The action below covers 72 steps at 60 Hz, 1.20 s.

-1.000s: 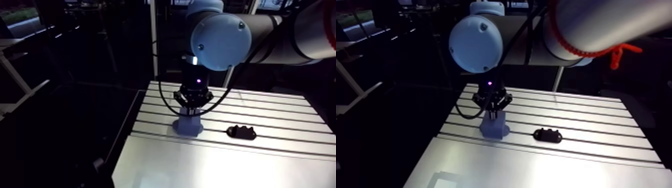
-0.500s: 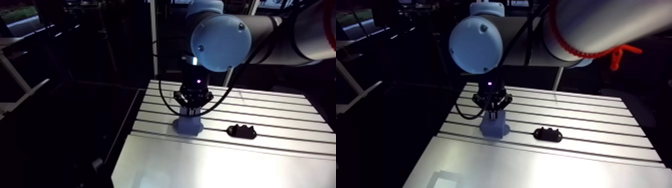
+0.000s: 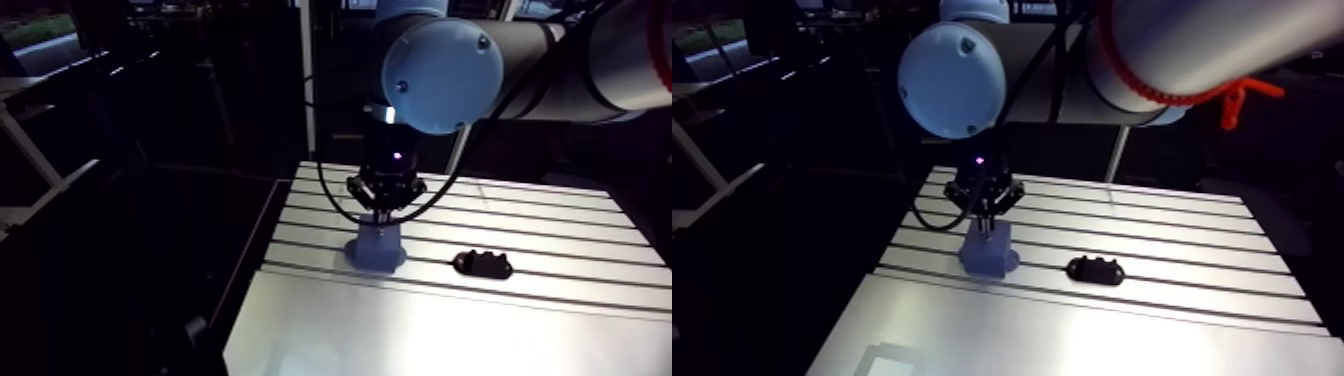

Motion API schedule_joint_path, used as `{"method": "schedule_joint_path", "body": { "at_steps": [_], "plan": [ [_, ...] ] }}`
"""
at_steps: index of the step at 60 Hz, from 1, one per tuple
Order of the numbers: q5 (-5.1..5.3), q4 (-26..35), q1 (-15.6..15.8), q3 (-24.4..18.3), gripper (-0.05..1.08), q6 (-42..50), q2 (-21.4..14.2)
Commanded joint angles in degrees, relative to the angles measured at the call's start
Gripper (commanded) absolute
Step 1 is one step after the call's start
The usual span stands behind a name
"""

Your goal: Pick up the M10 bolt and insert it into the hex recess until seated.

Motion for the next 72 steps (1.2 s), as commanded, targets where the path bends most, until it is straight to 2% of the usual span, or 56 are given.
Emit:
{"method": "schedule_joint_path", "body": {
  "at_steps": [1, 11, 12, 13, 14, 15, 16, 17, 18, 19, 20, 27, 28, 29, 30, 31, 33, 40, 50, 60, 64, 66, 72],
  "plan": [
    [0.04, 2.1, 0.3, -1.5, 1.08, 0.0, -0.8],
    [0.03, 5.1, 0.4, -3.1, 1.05, 0.0, -2.1],
    [0.04, 5.7, 0.4, -3.4, 0.99, 0.0, -2.3],
    [0.04, 5.7, 0.4, -3.4, 0.99, 0.0, -2.3],
    [-0.11, 6.3, 0.5, -3.7, 0.89, -0.1, -2.4],
    [-0.11, 6.3, 0.5, -3.7, 0.89, -0.1, -2.4],
    [-0.28, 6.9, 0.7, -4.1, 0.64, 0.0, -2.5],
    [-0.28, 6.9, 0.7, -4.1, 0.64, 0.0, -2.5],
    [-0.46, 7.4, 0.6, -4.2, 0.31, 0.0, -2.8],
    [-0.46, 7.4, 0.6, -4.2, 0.31, 0.0, -2.8],
    [-0.63, 7.7, 0.7, -4.3, 0.02, -0.1, -3.2],
    [-1.05, 8.2, 0.6, -4.7, 0.0, -0.1, -5.2],
    [-1.7, 8.5, 0.7, -4.9, 0.0, -0.1, -5.9],
    [-1.7, 8.5, 0.7, -4.9, 0.0, -0.1, -5.9],
    [-2.39, 8.7, 0.7, -4.9, 0.0, -0.1, -6.5],
    [-2.39, 8.7, 0.7, -4.9, 0.0, -0.1, -6.5],
    [-3.16, 8.9, 0.7, -5.3, 0.0, 0.2, -7.7],
    [-3.05, 10.3, 0.5, -6.6, 0.0, 0.8, -8.8],
    [-1.76, 17.9, -0.4, -10.9, 0.0, 2.7, -9.3],
    [-1.98, 22.9, -1.0, -15.0, 0.0, 2.8, -9.9],
    [-1.98, 25.3, -1.0, -17.3, 0.0, 2.8, -10.0],
    [-1.98, 27.8, -1.1, -19.9, 0.0, 2.5, -10.0],
    [-2.06, 29.5, -1.2, -22.4, 0.0, 2.4, -10.0]
  ]
}}
